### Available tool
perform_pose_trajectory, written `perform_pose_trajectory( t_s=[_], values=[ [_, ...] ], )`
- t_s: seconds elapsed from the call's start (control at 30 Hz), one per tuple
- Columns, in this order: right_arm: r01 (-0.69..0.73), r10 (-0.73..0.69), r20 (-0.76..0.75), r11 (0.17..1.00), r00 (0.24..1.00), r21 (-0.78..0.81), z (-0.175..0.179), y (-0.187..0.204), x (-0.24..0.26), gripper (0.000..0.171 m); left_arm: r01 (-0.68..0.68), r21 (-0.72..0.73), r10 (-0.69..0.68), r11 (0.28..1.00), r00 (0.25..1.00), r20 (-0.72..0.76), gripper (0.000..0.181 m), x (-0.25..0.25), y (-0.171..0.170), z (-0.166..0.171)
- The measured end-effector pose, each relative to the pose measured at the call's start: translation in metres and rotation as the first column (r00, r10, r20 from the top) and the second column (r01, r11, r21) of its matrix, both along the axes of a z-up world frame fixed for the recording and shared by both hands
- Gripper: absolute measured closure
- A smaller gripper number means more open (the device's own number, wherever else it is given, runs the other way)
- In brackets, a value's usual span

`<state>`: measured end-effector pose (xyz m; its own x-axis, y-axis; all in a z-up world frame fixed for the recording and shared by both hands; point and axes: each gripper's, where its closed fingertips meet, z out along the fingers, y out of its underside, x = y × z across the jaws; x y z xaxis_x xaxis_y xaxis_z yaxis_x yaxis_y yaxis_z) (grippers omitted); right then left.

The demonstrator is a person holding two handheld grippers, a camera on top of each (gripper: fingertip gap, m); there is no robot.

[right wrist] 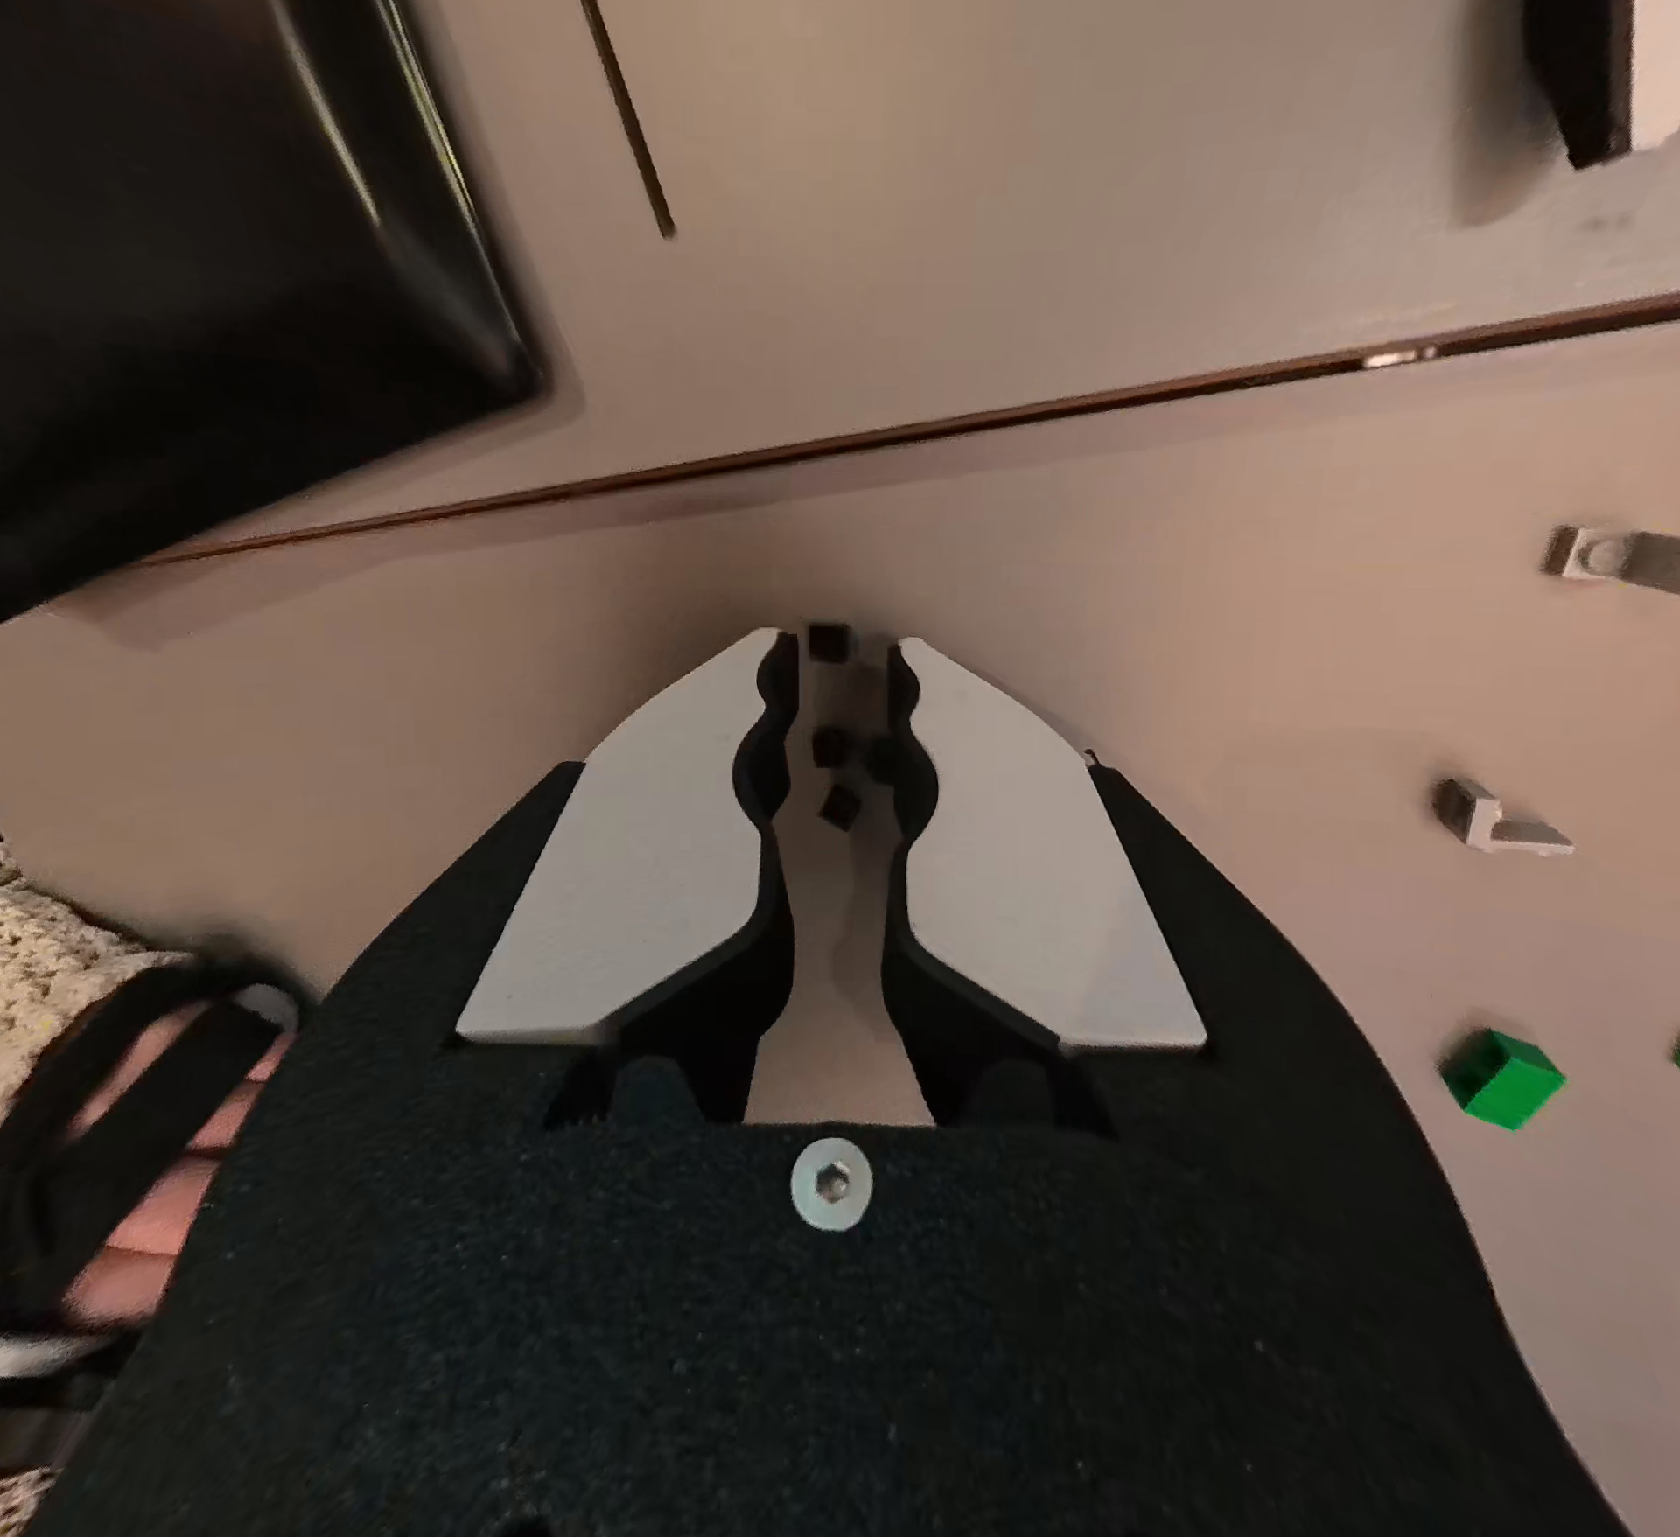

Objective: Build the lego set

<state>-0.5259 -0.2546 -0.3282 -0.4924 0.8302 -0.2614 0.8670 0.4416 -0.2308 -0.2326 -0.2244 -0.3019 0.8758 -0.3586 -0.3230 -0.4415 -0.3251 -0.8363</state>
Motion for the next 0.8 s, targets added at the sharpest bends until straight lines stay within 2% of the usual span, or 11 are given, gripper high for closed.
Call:
perform_pose_trajectory(
  t_s=[0.23,0.3,0.47,0.67,0.8],
  values=[
    [-0.017,0.016,0.015,0.999,1.0,0.043,-0.005,-0.001,-0.001,0.153,0.003,-0.006,-0.003,1.0,1.0,-0.007,0.165,-0.001,0.001,0.0],
    [-0.021,0.021,0.006,0.999,1.0,0.024,-0.005,-0.004,-0.002,0.168,0.004,-0.011,-0.004,1.0,1.0,-0.01,0.165,0.0,0.0,-0.002],
    [-0.056,0.054,-0.112,0.998,0.992,-0.011,0.008,-0.001,0.004,0.171,0.006,-0.02,-0.007,1.0,1.0,-0.023,0.165,0.001,0.0,-0.004],
    [-0.129,0.08,-0.286,0.979,0.955,-0.156,0.051,0.017,0.055,0.171,0.001,-0.007,-0.001,1.0,1.0,-0.01,0.165,-0.002,-0.001,-0.001],
    [-0.152,0.11,-0.361,0.984,0.926,-0.089,0.05,0.037,0.067,0.166,-0.017,-0.034,0.015,0.999,0.999,-0.039,0.165,-0.004,0.0,-0.006]
  ],
)
